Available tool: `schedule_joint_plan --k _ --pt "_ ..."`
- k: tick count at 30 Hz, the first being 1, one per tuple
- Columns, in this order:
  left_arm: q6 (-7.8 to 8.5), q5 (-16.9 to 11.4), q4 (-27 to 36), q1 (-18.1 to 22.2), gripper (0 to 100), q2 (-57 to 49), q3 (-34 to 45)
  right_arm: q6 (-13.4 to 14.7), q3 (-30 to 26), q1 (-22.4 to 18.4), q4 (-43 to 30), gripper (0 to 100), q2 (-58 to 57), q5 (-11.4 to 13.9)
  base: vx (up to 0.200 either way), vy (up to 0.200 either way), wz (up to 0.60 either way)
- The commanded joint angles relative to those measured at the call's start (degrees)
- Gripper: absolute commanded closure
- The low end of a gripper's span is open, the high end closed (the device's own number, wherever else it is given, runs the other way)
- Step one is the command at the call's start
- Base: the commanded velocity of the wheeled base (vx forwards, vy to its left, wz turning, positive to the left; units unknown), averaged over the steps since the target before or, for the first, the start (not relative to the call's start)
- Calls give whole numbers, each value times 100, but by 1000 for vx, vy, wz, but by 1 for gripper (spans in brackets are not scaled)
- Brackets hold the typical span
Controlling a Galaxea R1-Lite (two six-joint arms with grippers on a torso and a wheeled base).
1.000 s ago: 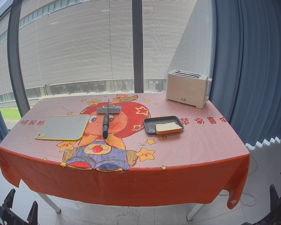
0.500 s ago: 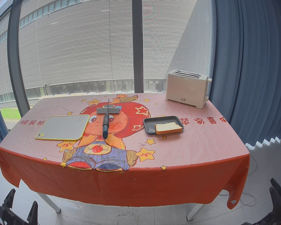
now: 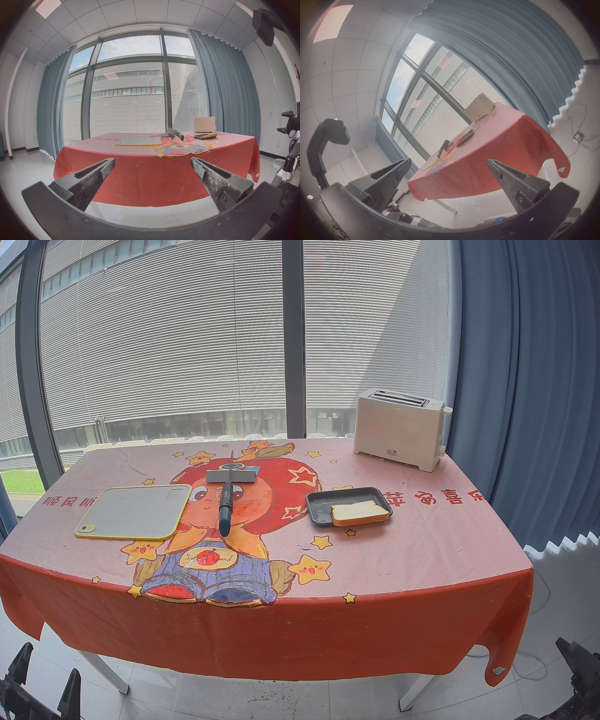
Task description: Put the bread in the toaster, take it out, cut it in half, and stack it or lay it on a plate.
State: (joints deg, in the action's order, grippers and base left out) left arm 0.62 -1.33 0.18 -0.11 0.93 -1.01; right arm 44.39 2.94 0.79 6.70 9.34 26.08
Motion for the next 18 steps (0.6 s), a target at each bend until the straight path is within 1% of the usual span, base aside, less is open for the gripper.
schedule_joint_plan --k 1,3,4,5,6,7,8,10,11,12,14,18 --pt "-1 1 -1 2 0 -93 92 193 5 0 15 0 200 152 0 0 0" --pt "-1 1 -1 2 0 -93 92 360 14 0 41 0 279 249 0 0 0" --pt "-1 1 -1 2 0 -93 92 378 14 0 41 0 288 258 0 0 0" --pt "-1 1 -1 2 0 -93 101 536 23 0 59 0 341 328 0 0 0" --pt "-1 1 -1 2 0 -93 101 606 40 0 59 0 349 354 0 0 0" --pt "-1 1 -1 2 0 -93 101 615 40 0 59 0 358 363 0 0 0" --pt "-1 1 -1 2 0 -93 101 738 58 9 59 0 358 451 0 0 0" --pt "-1 1 -1 2 0 -93 101 844 75 0 59 0 376 548 0 0 0" --pt "-1 1 -1 2 0 -93 101 844 75 0 59 0 376 548 0 0 0" --pt "-1 1 -1 2 0 -93 101 914 137 0 59 0 446 592 0 0 0" --pt "-1 1 -1 2 0 -93 92 958 181 9 77 0 569 600 0 0 0" --pt "-1 1 -1 2 0 -93 101 958 225 35 191 0 850 618 0 0 0"
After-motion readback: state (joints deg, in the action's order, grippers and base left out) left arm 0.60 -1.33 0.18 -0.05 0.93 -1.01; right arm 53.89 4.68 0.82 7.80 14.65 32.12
